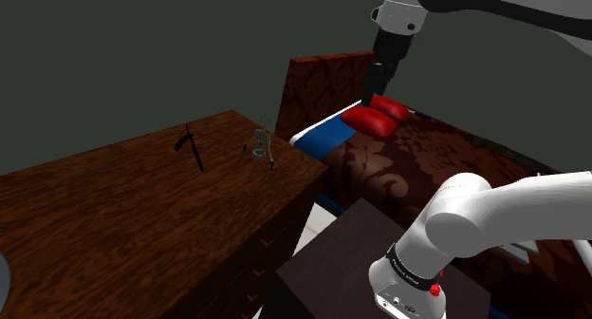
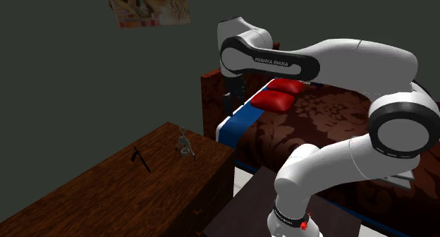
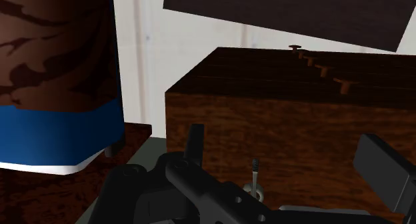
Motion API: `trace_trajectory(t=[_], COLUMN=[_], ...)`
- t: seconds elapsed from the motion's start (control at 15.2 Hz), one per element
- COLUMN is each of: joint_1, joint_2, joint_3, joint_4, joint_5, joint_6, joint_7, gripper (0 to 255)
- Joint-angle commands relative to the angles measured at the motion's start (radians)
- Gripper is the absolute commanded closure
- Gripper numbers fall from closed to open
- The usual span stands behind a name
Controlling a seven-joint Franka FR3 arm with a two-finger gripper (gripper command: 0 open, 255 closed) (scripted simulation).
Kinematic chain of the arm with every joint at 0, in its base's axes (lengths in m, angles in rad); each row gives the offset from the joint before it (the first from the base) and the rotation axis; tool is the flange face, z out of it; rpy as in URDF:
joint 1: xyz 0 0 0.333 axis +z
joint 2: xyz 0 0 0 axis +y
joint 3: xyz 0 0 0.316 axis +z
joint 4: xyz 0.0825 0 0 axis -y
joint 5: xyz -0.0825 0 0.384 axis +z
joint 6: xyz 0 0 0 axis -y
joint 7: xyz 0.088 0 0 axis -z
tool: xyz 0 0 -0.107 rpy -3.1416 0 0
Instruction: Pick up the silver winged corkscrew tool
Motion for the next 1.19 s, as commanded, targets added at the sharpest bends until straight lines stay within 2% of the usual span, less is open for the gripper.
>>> trace_trajectory(t=[0.0, 0.59, 1.12], joint_1=[0.0, 0.014, 0.031], joint_2=[0.0, 0.122, 0.343], joint_3=[0.0, -0.026, -0.043], joint_4=[0.0, -0.173, -0.213], joint_5=[0.0, 0.029, 0.061], joint_6=[0.0, 0.411, 0.777], joint_7=[0.0, 0.023, 0.026], gripper=[0, 0, 0])
